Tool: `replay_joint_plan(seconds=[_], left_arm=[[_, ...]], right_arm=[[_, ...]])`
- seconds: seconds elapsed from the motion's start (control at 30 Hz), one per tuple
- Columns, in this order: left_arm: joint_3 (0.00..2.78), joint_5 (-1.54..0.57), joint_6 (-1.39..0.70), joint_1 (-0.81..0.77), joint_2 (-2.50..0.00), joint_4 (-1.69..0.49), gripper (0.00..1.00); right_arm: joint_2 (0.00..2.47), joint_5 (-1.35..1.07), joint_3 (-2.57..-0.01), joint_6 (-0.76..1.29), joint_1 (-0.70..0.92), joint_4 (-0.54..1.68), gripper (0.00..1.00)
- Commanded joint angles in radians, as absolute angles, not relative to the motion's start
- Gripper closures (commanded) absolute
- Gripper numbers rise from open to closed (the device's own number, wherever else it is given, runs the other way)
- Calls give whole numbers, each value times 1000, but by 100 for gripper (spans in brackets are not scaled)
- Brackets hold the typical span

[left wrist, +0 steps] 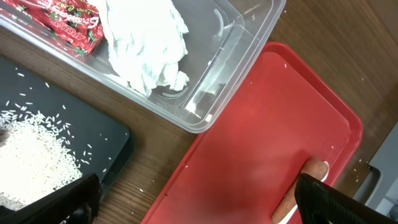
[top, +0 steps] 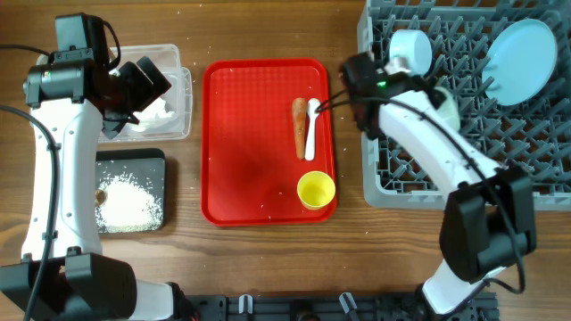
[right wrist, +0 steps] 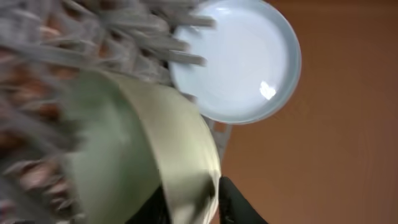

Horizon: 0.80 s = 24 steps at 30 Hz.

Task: Sort waste into correct bins and load items into the dishwasher rack

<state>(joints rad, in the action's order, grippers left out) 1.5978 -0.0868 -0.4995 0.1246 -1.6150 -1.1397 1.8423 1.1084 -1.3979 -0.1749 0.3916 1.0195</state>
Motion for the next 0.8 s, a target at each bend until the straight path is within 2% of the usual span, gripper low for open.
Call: replay_joint_plan(seconds=[0.0, 0.13, 0.27, 0.33, 0.37, 0.63, 0.77], left_arm=[[1590, -81, -502, 128, -1614, -1137, 0], [1590, -81, -502, 128, -1614, -1137, 0], [1590, -81, -502, 128, -1614, -1137, 0], [1590, -81, -502, 128, -1614, -1137, 0], [1590, -81, -502, 128, -1614, -1138, 0], [1590, -81, -501, 128, -1614, -1148, 0], [1590, -81, -487, 127, -1614, -1172, 0]], right_arm=[[1860, 1039, -1393, -159, 428, 1022, 65], [1860, 1014, -1393, -163, 438, 1022, 48], [1859, 991, -1394, -168, 439, 995, 15], [1856, 931, -1412, -154, 439, 975, 3], [1854, 884, -1428, -154, 439, 973, 0], [1782, 688, -1566, -155, 439, 975, 0], [1711, 482, -1604, -147, 439, 988, 0]])
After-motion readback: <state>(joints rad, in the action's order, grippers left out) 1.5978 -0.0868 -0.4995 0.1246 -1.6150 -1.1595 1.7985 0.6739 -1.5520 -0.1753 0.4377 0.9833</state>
